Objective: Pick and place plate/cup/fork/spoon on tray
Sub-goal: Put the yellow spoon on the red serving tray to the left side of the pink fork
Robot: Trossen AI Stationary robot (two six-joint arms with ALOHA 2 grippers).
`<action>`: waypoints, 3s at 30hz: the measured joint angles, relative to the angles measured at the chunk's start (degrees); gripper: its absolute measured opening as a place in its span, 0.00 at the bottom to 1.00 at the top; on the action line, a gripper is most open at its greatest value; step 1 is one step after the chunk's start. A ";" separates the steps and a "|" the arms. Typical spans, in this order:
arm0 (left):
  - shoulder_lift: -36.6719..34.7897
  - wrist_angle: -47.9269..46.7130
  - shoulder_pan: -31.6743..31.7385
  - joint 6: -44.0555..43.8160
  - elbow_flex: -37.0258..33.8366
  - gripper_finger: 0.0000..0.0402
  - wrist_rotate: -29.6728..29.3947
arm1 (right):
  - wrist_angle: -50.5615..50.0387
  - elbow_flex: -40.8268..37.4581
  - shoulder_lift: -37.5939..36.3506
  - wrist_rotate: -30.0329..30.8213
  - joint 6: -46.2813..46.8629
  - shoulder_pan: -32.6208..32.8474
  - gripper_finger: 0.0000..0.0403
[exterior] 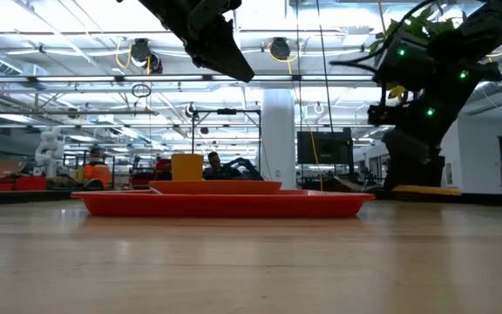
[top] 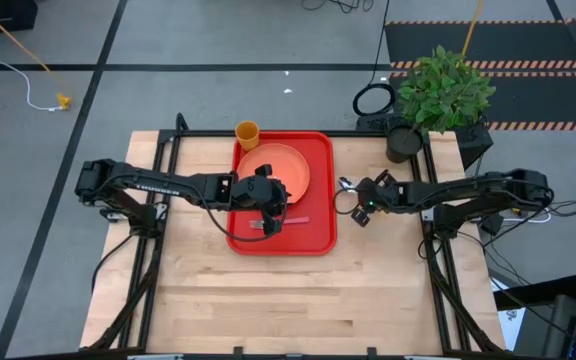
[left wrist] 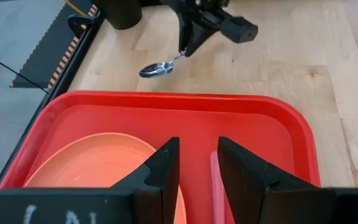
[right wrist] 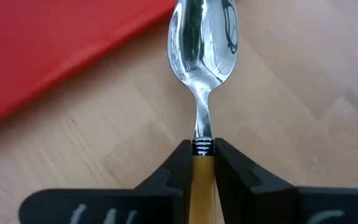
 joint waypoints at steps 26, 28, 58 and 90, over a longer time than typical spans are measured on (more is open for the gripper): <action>-7.52 -12.35 -4.13 -8.76 -1.46 0.28 0.44 | 29.53 3.87 1.77 -17.95 -13.62 9.16 0.09; -8.15 -14.34 -5.38 -9.02 -1.95 0.28 0.18 | 30.64 6.52 4.02 -17.94 -14.08 9.98 0.09; -10.01 -19.41 -17.20 -19.44 -1.66 0.28 -14.57 | 29.92 36.77 44.29 -19.38 -30.58 16.54 0.09; -9.97 -17.64 -16.83 -17.18 -1.68 0.28 -14.64 | 28.89 34.69 44.70 -18.92 -24.26 13.90 0.09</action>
